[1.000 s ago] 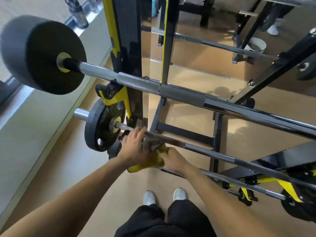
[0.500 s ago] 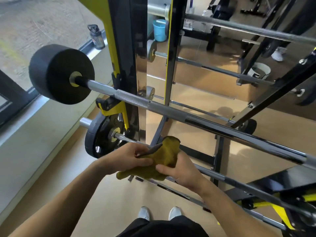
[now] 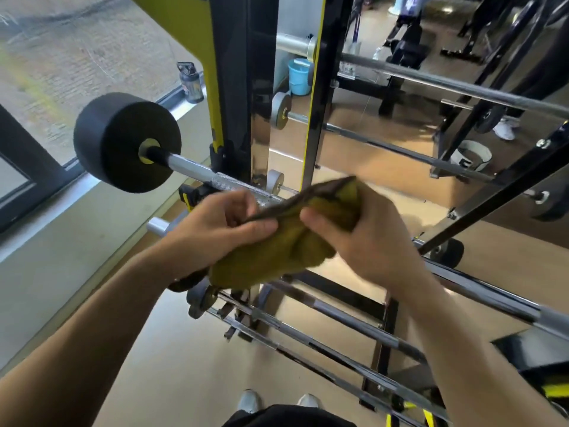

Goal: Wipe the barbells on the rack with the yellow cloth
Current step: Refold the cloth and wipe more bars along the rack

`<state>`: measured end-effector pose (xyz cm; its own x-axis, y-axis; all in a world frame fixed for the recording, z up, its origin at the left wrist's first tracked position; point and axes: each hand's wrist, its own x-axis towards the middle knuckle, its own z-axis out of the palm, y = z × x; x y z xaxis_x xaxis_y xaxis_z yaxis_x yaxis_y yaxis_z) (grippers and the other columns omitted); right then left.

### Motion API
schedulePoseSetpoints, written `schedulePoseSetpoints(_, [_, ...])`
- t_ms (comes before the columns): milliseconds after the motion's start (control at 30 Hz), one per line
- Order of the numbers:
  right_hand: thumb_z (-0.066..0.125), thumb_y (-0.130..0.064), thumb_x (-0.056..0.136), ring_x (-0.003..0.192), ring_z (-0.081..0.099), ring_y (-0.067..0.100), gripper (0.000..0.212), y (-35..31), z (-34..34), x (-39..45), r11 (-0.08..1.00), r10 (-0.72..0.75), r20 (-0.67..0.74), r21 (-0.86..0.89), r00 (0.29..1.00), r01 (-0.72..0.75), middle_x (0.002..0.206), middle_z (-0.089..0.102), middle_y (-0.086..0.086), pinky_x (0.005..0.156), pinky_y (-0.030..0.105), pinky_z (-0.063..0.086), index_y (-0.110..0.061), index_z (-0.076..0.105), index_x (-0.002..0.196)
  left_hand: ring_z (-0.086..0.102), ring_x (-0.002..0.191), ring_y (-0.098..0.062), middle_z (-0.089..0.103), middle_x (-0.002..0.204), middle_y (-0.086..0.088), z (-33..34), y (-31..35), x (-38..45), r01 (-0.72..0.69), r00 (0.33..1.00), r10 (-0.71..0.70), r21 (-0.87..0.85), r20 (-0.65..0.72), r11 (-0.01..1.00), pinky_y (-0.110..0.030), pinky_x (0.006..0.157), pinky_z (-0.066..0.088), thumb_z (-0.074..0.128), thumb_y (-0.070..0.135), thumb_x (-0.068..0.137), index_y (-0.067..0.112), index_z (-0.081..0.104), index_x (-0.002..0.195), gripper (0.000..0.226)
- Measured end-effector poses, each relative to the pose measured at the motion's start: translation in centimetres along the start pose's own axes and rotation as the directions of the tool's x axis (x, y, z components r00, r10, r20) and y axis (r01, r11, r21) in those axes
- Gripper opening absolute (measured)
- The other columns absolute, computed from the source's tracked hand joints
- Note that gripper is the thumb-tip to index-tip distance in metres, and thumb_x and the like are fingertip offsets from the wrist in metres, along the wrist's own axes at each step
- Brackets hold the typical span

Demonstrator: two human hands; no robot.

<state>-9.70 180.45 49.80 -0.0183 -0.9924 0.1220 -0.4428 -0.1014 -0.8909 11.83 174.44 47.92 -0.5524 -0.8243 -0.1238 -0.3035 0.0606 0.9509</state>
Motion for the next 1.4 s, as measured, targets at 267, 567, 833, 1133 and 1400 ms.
schedulePoseSetpoints(267, [0.062,-0.064,0.084,0.122,0.053,0.029,0.086,2.2,3.5,7.4,0.784,0.197,0.200,-0.620,0.960,-0.032,0.138,0.049,0.009,0.094,0.042,0.049,-0.021,0.025,0.149,0.048,0.120,-0.021,0.052,0.129,-0.007,-3.4,-2.3,3.4,0.179,0.696,0.240,0.487,-0.676,0.855,-0.030,0.097,0.039,0.055,0.022,0.097,0.012,0.051,0.125,0.030])
schedulePoseSetpoints(567, [0.065,-0.036,0.092,0.089,0.066,0.032,0.036,1.9,13.2,13.3,0.556,0.018,0.275,-0.802,0.961,0.219,0.097,0.064,0.009,0.064,0.036,0.043,-0.012,0.053,0.116,0.046,0.095,-0.009,0.055,0.089,0.004,-6.1,-6.6,8.0,0.147,0.771,0.246,0.540,-0.588,0.829,-0.040,0.121,0.015,0.031,0.025,0.103,0.021,0.056,0.079,0.035])
schedulePoseSetpoints(833, [0.035,-0.052,0.102,0.079,0.063,0.031,0.042,3.3,8.2,9.8,0.554,0.066,0.338,-0.795,0.939,0.247,0.093,0.063,0.006,0.062,0.035,0.037,-0.015,0.044,0.119,0.049,0.088,-0.013,0.060,0.087,0.003,-7.1,-7.1,7.6,0.116,0.773,0.308,0.601,-0.554,0.791,-0.039,0.109,0.032,0.040,0.021,0.097,0.009,0.068,0.085,0.033])
schedulePoseSetpoints(1133, [0.036,-0.054,0.101,0.082,0.058,0.024,0.041,2.3,4.9,8.5,0.429,0.194,0.418,-0.850,0.888,0.307,0.099,0.060,0.005,0.073,0.037,0.049,-0.019,0.046,0.120,0.051,0.080,-0.011,0.058,0.077,0.007,-6.2,-7.5,8.3,0.141,0.652,0.346,0.557,-0.674,0.818,-0.024,0.109,0.023,0.042,0.019,0.098,0.021,0.056,0.070,0.031])
schedulePoseSetpoints(1400, [0.040,-0.024,0.103,0.086,0.065,0.031,0.020,1.8,13.3,13.4,0.534,-0.071,0.341,-0.780,0.937,0.325,0.095,0.065,0.010,0.063,0.037,0.040,-0.011,0.049,0.115,0.055,0.081,-0.010,0.064,0.079,0.006,-6.7,-8.2,8.3,0.135,0.680,0.356,0.586,-0.642,0.799,-0.045,0.113,0.031,0.040,0.021,0.096,0.020,0.062,0.070,0.033])
